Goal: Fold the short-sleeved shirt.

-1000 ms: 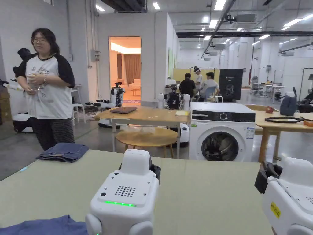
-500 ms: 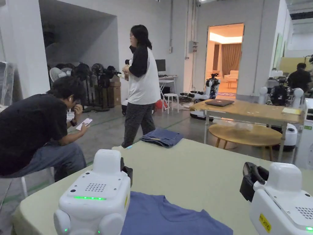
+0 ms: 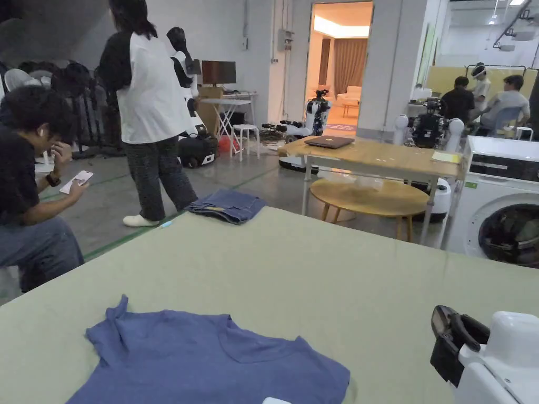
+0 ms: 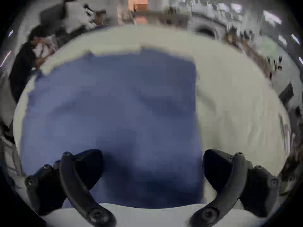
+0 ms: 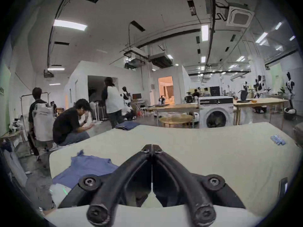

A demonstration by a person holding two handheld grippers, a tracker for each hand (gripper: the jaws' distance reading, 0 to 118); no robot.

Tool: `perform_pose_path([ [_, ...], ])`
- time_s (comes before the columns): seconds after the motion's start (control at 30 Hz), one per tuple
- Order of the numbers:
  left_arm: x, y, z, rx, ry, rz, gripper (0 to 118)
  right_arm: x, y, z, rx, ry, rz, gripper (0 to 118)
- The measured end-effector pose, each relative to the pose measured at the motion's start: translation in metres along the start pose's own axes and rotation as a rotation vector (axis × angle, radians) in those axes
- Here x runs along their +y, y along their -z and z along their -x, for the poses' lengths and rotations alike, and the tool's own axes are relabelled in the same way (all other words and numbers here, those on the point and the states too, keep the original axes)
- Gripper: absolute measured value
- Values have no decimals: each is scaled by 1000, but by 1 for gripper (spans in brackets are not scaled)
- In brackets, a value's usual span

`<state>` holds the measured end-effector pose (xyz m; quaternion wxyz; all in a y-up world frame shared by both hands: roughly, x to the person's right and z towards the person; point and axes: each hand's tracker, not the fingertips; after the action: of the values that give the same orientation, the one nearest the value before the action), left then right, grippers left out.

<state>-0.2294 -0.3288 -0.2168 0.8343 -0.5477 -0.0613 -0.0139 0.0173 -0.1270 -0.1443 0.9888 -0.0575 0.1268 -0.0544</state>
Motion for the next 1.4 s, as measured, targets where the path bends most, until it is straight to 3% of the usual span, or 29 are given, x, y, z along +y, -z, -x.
perform_pose_path([
  [0.03, -8, 10, 1, 28, -20, -5, 115, -1, -1, -5, -12, 5, 6, 0],
  [0.07, -13, 1, 3, 68, 2, -136, 116, -3, -3, -9, -22, 7, 9, 0],
  [0.1, -16, -20, 4, 14, -62, -175, 115, -4, -5, -13, -28, 10, 8, 0],
  [0.17, -6, -33, 27, -44, -230, -178, 93, -3, -7, -19, -41, 25, -2, 0],
  [0.2, -3, -39, 46, -94, -320, -209, 68, -1, -8, -20, -48, 38, -8, 0],
  [0.23, 1, -42, 74, -129, -422, -213, 22, 2, -11, -22, -52, 52, -14, 0],
  [0.27, 2, -42, 93, -165, -505, -201, 0, 4, -14, -23, -54, 61, -22, 0],
  [0.33, -1, -51, 123, -195, -646, -222, 0, 10, -23, -26, -53, 78, -36, 0],
  [0.4, -6, -93, 120, -146, -666, -329, 0, 15, -35, -29, -53, 86, -67, 0],
  [0.47, 2, -130, 112, -191, -630, -453, 0, 21, -48, -37, -60, 94, -103, 0],
  [0.63, 52, -221, 23, -198, -322, -705, 0, 49, -94, -62, -104, 124, -236, 0],
  [0.8, 69, -267, -99, -545, 13, -830, 0, 71, -151, -91, -232, 118, -358, 0],
  [0.93, 53, -263, -212, -768, 307, -745, 0, 80, -194, -110, -355, 67, -371, 0],
  [1.07, 15, -200, -299, -758, 488, -537, 0, 73, -230, -125, -464, -3, -355, 0],
  [1.2, -37, -90, -350, -716, 538, -190, 0, 56, -250, -137, -505, 8, -310, 0],
  [1.3, -67, -38, -356, -684, 449, -36, 0, 42, -254, -142, -514, 9, -254, 0],
  [1.33, -69, -31, -354, -670, 395, -5, 11, 39, -254, -142, -514, 0, -236, 0],
  [1.4, -61, -30, -342, -711, 314, 41, 53, 35, -253, -144, -513, -17, -219, 0],
])
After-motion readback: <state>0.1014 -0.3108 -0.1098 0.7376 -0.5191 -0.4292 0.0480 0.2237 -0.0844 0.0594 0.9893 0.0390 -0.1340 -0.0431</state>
